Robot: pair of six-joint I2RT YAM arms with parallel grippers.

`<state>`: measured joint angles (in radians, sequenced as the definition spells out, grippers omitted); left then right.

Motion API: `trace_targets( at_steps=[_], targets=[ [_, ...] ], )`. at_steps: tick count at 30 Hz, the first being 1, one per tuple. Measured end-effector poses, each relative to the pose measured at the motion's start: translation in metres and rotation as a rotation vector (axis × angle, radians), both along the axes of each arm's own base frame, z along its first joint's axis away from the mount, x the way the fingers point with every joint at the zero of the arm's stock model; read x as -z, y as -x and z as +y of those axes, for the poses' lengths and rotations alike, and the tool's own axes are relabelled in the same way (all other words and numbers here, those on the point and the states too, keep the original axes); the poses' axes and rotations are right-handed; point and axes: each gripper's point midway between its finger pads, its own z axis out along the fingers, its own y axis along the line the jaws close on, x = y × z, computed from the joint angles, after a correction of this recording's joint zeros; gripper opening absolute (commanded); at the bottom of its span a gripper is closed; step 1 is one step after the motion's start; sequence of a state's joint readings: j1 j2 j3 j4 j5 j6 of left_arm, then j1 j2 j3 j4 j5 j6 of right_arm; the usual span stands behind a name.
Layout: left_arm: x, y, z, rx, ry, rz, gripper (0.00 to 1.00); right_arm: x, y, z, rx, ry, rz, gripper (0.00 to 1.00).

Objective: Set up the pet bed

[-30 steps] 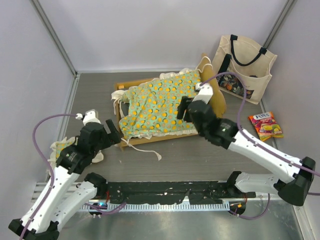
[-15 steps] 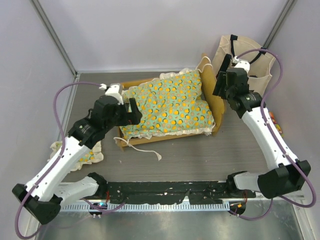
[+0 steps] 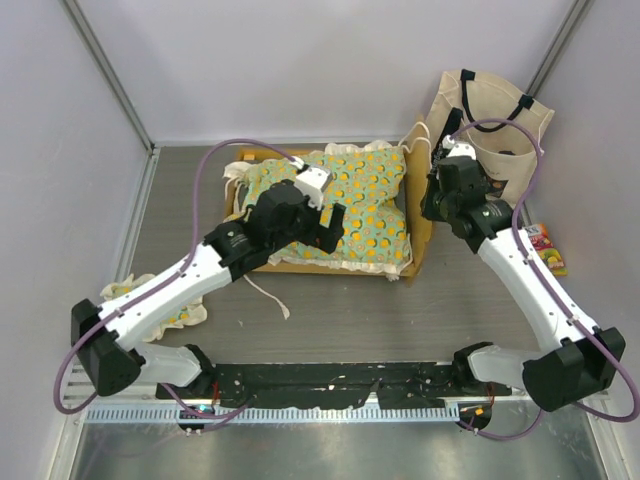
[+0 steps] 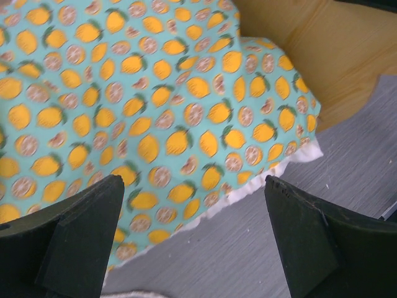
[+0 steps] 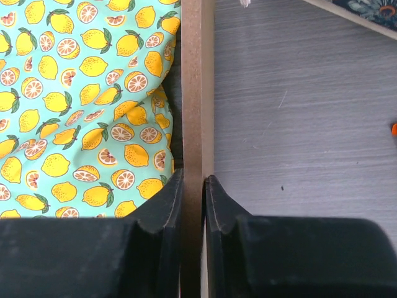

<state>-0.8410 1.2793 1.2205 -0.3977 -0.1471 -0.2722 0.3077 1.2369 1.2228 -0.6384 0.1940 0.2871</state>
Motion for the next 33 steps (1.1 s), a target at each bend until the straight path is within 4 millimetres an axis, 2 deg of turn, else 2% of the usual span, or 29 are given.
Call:
trace_targets(
  at_steps=[5, 7, 10, 17, 20, 23, 24, 27, 31, 32, 33],
  targets=[
    [0.017, 0.0, -0.051, 0.161, -0.071, -0.057, 1.0, 0.001, 0.018, 0.012, 0.051, -0.012, -0.036, 0.08],
    [0.028, 0.005, -0.066, 0.217, -0.098, -0.06, 1.0, 0.0, 0.023, 0.013, 0.06, -0.024, -0.044, 0.13],
    [0.044, 0.017, -0.084, 0.29, -0.133, -0.06, 1.0, 0.0, 0.027, 0.013, 0.071, -0.044, -0.054, 0.16],
    [0.052, 0.053, -0.134, 0.426, -0.138, -0.13, 1.0, 0.0, 0.029, 0.013, 0.079, -0.064, -0.061, 0.21],
    [0.063, 0.058, -0.151, 0.45, -0.17, -0.158, 1.0, 0.0, 0.029, 0.014, 0.078, -0.069, -0.062, 0.29],
    [0.08, 0.055, -0.156, 0.436, -0.217, -0.173, 0.97, 0.0, 0.031, 0.021, 0.071, -0.115, -0.06, 0.36],
    [0.086, 0.049, -0.155, 0.413, -0.24, -0.179, 0.92, -0.001, 0.032, 0.022, 0.068, -0.126, -0.058, 0.4],
    [0.103, 0.033, -0.147, 0.342, -0.315, -0.197, 0.82, -0.002, 0.038, 0.026, 0.056, -0.154, -0.052, 0.44],
    [0.113, 0.021, -0.142, 0.287, -0.372, -0.22, 0.7, -0.007, 0.042, 0.023, 0.063, -0.16, -0.066, 0.47],
    [0.114, 0.019, -0.141, 0.275, -0.378, -0.223, 0.57, -0.008, 0.042, 0.021, 0.067, -0.158, -0.068, 0.48],
    [0.114, 0.018, -0.141, 0.269, -0.381, -0.225, 0.5, -0.008, 0.043, 0.02, 0.071, -0.155, -0.068, 0.49]
  ],
)
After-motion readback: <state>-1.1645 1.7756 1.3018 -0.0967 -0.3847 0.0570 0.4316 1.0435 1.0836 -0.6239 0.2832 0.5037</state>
